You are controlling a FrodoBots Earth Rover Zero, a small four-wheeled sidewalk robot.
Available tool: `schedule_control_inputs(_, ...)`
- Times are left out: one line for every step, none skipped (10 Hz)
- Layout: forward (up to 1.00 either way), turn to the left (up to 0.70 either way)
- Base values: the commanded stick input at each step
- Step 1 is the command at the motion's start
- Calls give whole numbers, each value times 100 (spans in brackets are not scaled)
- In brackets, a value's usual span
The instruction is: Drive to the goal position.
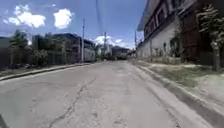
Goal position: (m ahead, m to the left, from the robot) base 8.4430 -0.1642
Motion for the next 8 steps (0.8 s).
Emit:
schedule_control_inputs(85, -6)
schedule_control_inputs(85, 0)
schedule_control_inputs(85, 0)
schedule_control_inputs(85, 0)
schedule_control_inputs(85, 0)
schedule_control_inputs(85, 0)
schedule_control_inputs(85, 0)
schedule_control_inputs(85, 0)
